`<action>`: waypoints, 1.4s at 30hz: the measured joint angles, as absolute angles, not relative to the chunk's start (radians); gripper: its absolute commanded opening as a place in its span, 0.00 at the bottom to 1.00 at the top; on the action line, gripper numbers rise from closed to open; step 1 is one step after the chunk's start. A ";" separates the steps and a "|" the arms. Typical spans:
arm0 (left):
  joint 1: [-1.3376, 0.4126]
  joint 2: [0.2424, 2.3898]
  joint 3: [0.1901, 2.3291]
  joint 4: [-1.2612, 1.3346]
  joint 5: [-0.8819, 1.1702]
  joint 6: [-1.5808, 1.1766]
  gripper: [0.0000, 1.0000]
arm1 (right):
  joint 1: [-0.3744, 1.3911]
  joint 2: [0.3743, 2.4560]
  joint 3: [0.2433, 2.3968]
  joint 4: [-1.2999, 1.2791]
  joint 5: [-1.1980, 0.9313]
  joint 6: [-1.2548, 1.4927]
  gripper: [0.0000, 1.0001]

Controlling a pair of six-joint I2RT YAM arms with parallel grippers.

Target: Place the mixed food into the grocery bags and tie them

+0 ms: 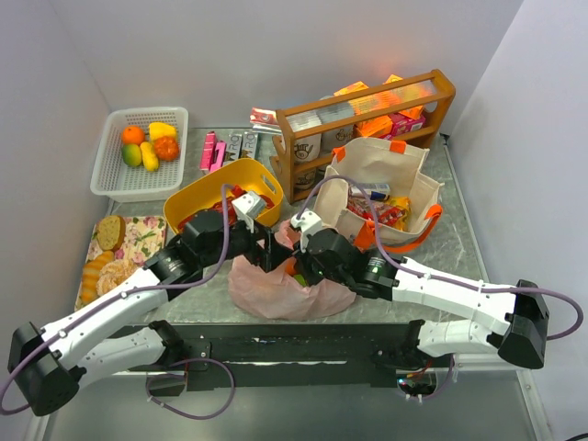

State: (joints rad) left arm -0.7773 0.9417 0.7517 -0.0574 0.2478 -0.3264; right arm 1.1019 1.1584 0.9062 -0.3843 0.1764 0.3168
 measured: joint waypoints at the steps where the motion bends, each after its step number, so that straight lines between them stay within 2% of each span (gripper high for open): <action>1: -0.777 0.950 0.752 -0.057 0.257 -0.325 0.91 | 1.102 1.158 0.906 -0.382 0.175 0.317 0.00; 8: -0.773 1.042 0.752 -0.042 0.307 -0.321 0.86 | 1.102 1.158 0.906 -0.383 0.171 0.316 0.00; 12: -0.769 1.104 0.752 -0.039 0.332 -0.315 0.78 | 1.102 1.158 0.906 -0.394 0.170 0.316 0.00; 15: -0.769 1.124 0.757 -0.034 0.359 -0.313 0.61 | 1.102 1.158 0.906 -0.401 0.168 0.313 0.00; 18: -0.770 1.130 0.757 -0.028 0.382 -0.315 0.35 | 1.102 1.155 0.906 -0.395 0.167 0.309 0.00; 19: -0.770 1.130 0.757 -0.021 0.389 -0.317 0.14 | 1.102 1.152 0.906 -0.390 0.165 0.307 0.00; 20: -0.770 1.130 0.757 -0.011 0.395 -0.319 0.05 | 1.102 1.148 0.906 -0.385 0.161 0.304 0.05; 21: -0.770 1.130 0.757 -0.001 0.399 -0.327 0.01 | 1.102 1.142 0.906 -0.381 0.155 0.300 0.12; 22: -0.770 1.130 0.756 0.010 0.404 -0.329 0.01 | 1.102 1.134 0.906 -0.379 0.146 0.297 0.21; 23: -0.770 1.130 0.756 0.018 0.407 -0.332 0.01 | 1.102 1.121 0.906 -0.380 0.133 0.293 0.41; 24: -0.771 1.130 0.756 0.024 0.408 -0.334 0.01 | 1.102 1.104 0.906 -0.381 0.121 0.287 0.49; 25: -0.771 1.129 0.754 0.029 0.407 -0.335 0.01 | 1.102 1.082 0.906 -0.383 0.106 0.284 0.62; 27: -0.771 1.118 0.739 0.039 0.400 -0.336 0.01 | 1.102 1.028 0.907 -0.390 0.076 0.266 0.69; 28: -0.771 1.108 0.730 0.040 0.395 -0.336 0.01 | 1.102 1.001 0.908 -0.393 0.063 0.258 0.80; 31: -0.771 1.060 0.694 0.041 0.386 -0.338 0.01 | 1.102 0.900 0.926 -0.427 0.035 0.233 0.85; 34: -0.771 1.022 0.682 0.043 0.384 -0.338 0.01 | 1.102 0.847 0.973 -0.464 0.035 0.199 0.86; 42: -0.772 0.973 0.655 0.054 0.386 -0.333 0.01 | 1.079 0.919 0.998 -0.484 0.064 0.051 0.89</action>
State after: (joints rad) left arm -0.7715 0.9733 0.6552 0.0536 0.3859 -0.3328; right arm 1.0786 0.9192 0.9977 -0.4835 0.0635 0.0505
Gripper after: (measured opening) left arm 0.033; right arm 0.874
